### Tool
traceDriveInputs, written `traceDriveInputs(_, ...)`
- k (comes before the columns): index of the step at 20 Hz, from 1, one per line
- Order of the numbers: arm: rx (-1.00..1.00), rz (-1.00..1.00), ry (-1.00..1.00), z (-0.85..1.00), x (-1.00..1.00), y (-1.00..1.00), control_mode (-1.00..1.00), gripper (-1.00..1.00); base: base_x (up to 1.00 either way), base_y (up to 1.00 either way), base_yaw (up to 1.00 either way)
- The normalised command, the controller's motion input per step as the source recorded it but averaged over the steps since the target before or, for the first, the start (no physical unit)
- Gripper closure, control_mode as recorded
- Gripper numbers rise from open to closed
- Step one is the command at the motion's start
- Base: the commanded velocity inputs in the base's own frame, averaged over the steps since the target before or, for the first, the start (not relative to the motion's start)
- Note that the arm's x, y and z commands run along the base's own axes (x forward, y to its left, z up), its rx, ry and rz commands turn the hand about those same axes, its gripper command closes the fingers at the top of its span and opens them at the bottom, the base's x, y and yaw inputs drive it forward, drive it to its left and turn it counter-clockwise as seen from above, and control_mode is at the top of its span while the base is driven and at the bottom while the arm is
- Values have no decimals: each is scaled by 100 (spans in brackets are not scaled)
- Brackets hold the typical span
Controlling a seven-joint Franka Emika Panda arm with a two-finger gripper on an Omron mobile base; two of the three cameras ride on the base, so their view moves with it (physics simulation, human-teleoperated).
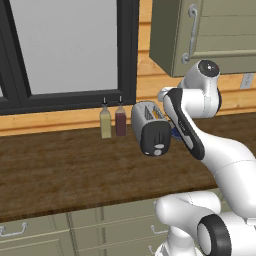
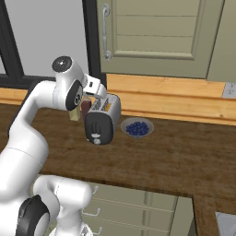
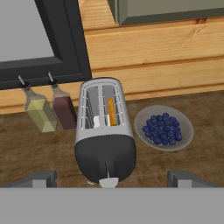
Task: Start the toaster. Once the lever pops up, take the bread to the plate on the dining counter.
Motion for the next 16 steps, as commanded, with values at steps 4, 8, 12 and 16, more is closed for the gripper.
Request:
traceDriveInputs(4,0,0,0,0,0,0,-100,-100,0,0,0)
traceDriveInputs(8,0,0,0,0,0,0,-100,-100,0,0,0)
traceDriveInputs(12,0,0,0,0,0,0,-100,-100,0,0,0)
traceDriveInputs(16,0,0,0,0,0,0,-100,-100,0,0,0)
